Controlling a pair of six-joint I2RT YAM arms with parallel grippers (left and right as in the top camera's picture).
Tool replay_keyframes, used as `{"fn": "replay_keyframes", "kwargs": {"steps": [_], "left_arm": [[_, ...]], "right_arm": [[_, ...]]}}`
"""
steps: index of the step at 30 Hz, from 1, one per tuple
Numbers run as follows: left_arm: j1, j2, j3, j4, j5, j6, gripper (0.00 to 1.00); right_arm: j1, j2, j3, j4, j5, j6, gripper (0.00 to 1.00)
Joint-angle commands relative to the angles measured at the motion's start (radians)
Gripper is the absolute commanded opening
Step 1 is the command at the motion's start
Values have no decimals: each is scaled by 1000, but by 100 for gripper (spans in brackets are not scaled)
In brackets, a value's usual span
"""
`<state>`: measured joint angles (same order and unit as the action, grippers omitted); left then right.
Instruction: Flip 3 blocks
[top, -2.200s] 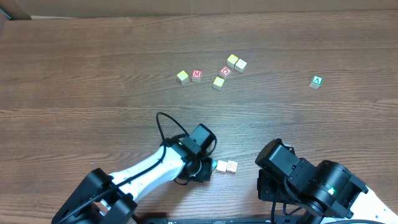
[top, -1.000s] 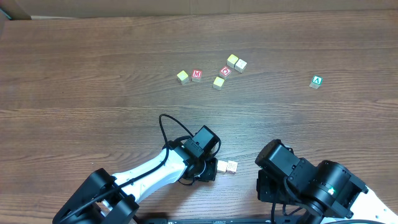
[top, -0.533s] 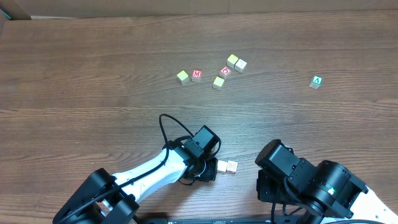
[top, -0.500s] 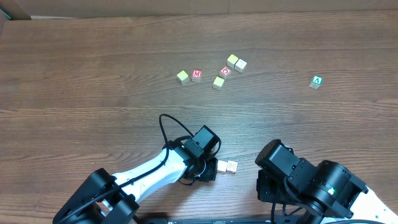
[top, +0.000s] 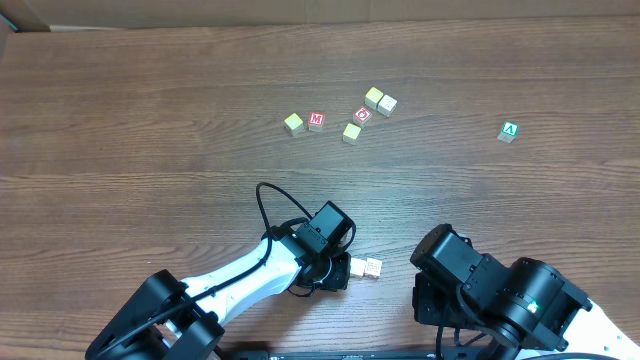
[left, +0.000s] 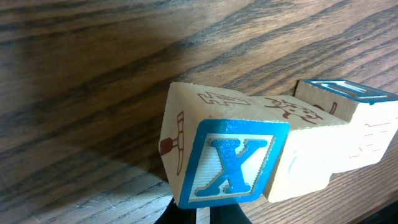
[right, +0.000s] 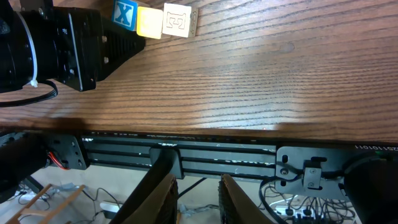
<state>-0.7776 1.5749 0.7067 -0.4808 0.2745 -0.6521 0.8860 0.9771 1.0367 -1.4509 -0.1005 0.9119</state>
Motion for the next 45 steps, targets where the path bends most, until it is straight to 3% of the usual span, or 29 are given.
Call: {"fn": "replay_keyframes", "kwargs": {"steps": [1,6,11,14,16,18,19,22,26,29,31,37,45], "left_arm": [[-6,31,-21,-7,7,19,4],[-6,-50,3,-108,0,33,4],[-6,-223,48,-274,-123,36,4],[-6,-300,53,-336,-149,66,11],[-6,-328,53,-371,-167,81,4],[-6,-341,53,-404,-201,80,4],[-6,-341,53,-412,-209,81,4],[-6,-340,53,-444,-213,112,4],[-6,-340,54,-454,-212,129,4],[-6,-340,54,-450,-211,126,4],[-6,-340,54,-450,-212,111,9],[-6,-340,54,-449,-213,51,4],[-6,-340,54,-447,-216,38,4]], "right_arm": [[4,-10,-3,7,2,-3,25],[4,-10,-3,15,10,-2,25],[4,-10,-3,45,13,-3,25],[4,-10,-3,65,15,-3,29],[4,-10,-3,71,20,-3,31],[4,-10,-3,74,20,-3,31],[4,-10,-3,74,21,-3,28],[4,-9,-3,79,24,-39,7],[4,-3,-4,122,42,-75,4],[4,16,-33,219,73,-67,4],[4,36,-77,299,106,-67,4],[-6,151,-194,550,146,-66,4],[-120,345,-208,707,203,-47,4]]}}
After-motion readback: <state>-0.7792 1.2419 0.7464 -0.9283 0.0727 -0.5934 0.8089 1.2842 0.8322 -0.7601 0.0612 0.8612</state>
